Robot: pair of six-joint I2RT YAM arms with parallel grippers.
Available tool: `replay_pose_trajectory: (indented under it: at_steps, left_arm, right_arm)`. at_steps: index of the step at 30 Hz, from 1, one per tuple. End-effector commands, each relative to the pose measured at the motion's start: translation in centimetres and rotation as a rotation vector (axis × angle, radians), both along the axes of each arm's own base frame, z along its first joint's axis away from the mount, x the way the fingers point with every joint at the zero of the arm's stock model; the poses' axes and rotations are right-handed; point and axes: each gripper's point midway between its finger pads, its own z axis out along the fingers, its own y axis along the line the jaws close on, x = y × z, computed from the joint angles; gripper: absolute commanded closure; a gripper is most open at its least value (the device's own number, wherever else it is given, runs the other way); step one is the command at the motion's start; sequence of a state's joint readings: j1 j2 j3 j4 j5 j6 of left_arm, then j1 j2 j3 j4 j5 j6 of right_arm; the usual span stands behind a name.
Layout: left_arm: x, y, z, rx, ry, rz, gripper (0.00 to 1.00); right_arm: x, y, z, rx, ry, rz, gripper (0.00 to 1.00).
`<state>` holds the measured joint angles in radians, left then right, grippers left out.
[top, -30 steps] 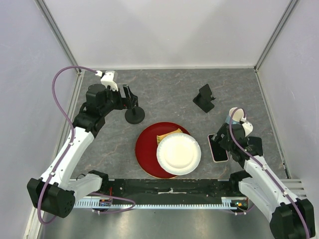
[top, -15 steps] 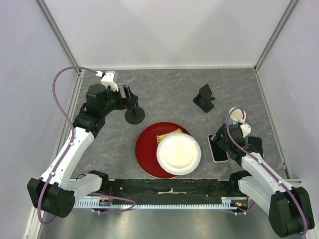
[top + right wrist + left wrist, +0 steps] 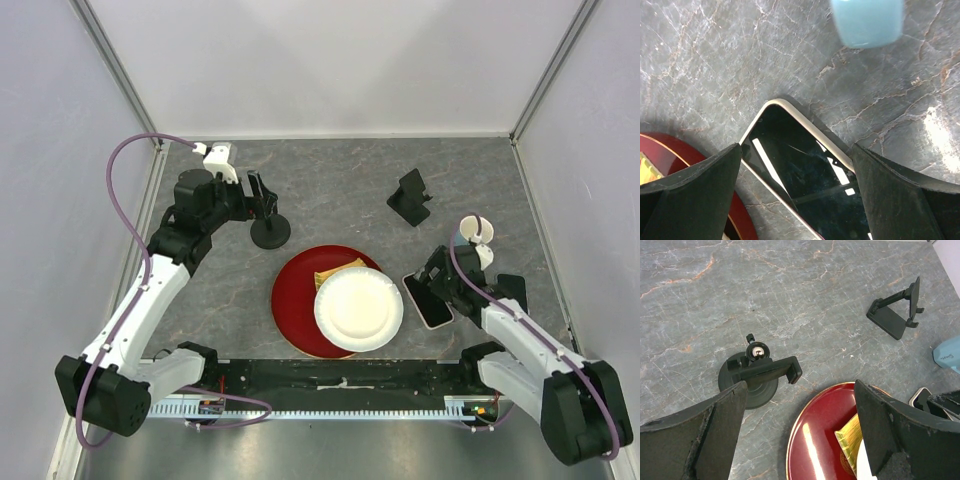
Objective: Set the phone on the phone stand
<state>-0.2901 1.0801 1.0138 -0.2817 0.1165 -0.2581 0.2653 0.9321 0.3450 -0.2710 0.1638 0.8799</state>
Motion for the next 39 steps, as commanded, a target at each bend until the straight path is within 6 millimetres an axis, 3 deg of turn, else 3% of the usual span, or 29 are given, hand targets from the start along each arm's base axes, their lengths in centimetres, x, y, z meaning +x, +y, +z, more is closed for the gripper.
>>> replay_pose_trajectory:
  at_steps: [1,6,9,14,16,18,21,24,28,30,39]
  left_arm:
    - [0.1,-0.7,0.6,-0.040,-0.012,-0.019,0.07]
    - [0.2,-0.7,0.4,-0.037,-0.006,-0.017,0.07]
    - [0.2,-0.7,0.3,-0.038,-0.002,-0.018,0.08]
    - [0.2,-0.6,0.5,-0.036,-0.006,-0.014,0.09]
    - [0.1,-0.7,0.4,-0.035,-0.003,-0.014,0.09]
    - [0.2,-0.6,0.4,-0.037,-0.003,-0.014,0.10]
    - [0.2,-0.8,0.2,-0.039,0.003,-0.019,0.11]
    - [0.2,-0.7,0.0,-0.035,0.008,-0.015,0.11]
    - [0.3,-0.8,-0.3,-0.029,0.014,-0.015,0.11]
    - [0.3,-0.8,-0.3,-0.029,0.014,-0.015,0.11]
    - [0.4,-1.1,-0.5,-0.031,0.023,-0.027,0.10]
  right_arm:
    - [-3.0,0.0,-1.8,-0.049,0.173,0.005,0.02]
    - [-2.4,-0.1,-0.1,-0.089,0.134,0.024,0.02]
    - [-1.6,-0.6,2.0,-0.126,0.088,0.030,0.02]
    - [-2.1,1.0,3.5,-0.026,0.061,0.067,0.04]
    - [-2.3,1.6,4.4,0.014,0.027,0.084,0.10]
    - [-1.4,3.1,5.8,0.068,-0.056,0.152,0.27]
    - [-0.8,4.3,6.3,0.110,-0.083,0.198,0.80]
    - [-0.2,6.0,5.9,0.152,-0.072,0.277,1.00]
    - [-0.3,7.9,3.4,0.183,0.043,0.380,1.00]
    - [-0.3,8.7,3.1,0.199,0.047,0.433,1.00]
    - [0.2,7.4,0.2,0.120,0.091,0.391,1.00]
